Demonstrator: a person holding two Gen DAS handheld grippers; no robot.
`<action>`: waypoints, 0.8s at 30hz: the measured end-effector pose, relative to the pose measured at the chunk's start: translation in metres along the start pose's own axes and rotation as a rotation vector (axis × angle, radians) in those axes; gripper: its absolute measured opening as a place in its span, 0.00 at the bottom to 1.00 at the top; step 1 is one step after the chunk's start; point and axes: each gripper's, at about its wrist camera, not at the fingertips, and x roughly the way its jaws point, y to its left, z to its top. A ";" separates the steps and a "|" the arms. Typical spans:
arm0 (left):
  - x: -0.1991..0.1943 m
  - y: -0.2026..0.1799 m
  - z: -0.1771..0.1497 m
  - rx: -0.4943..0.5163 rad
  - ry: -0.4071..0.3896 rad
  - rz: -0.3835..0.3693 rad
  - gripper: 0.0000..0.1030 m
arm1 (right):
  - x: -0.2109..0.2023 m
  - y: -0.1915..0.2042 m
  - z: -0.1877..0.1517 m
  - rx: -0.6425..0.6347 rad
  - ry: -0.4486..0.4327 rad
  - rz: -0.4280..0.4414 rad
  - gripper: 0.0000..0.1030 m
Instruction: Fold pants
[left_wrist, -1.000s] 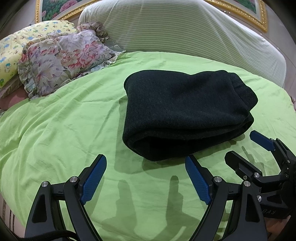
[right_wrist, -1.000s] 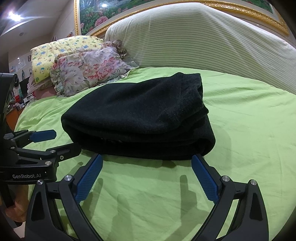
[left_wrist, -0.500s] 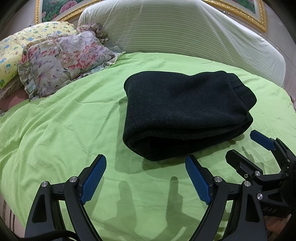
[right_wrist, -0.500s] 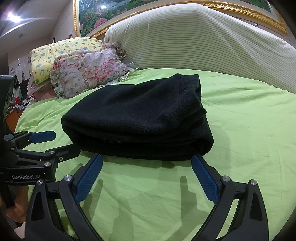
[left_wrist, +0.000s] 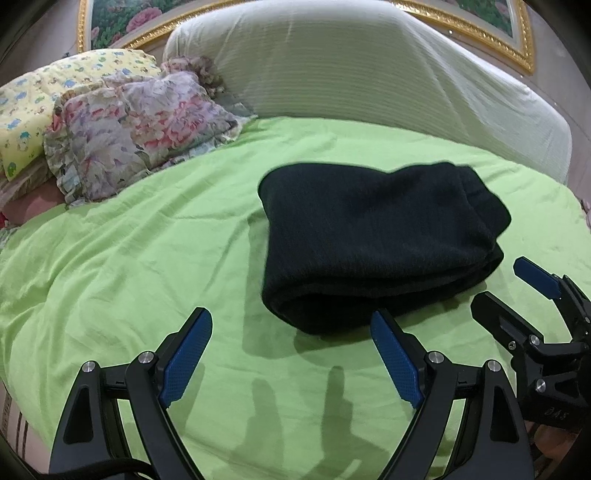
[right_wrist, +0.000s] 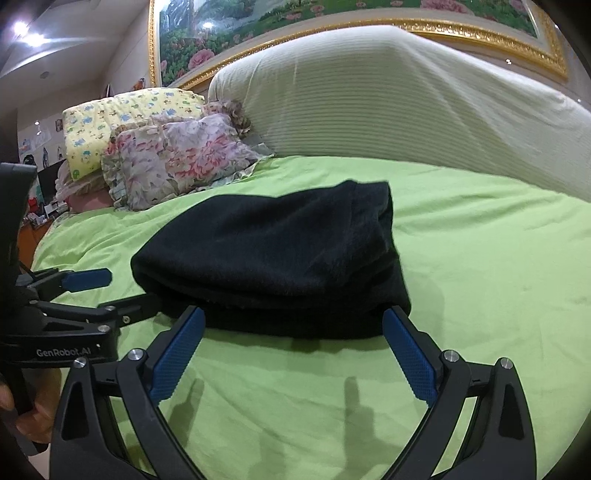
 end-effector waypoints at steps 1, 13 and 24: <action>-0.001 0.001 0.001 -0.003 -0.004 0.001 0.86 | 0.000 0.000 0.001 0.001 0.000 -0.004 0.94; -0.013 -0.004 0.008 0.003 -0.026 -0.024 0.86 | -0.006 -0.019 0.014 0.062 -0.012 -0.010 0.95; -0.013 -0.009 0.008 0.020 -0.012 -0.026 0.86 | -0.006 -0.017 0.017 0.067 -0.012 0.002 0.97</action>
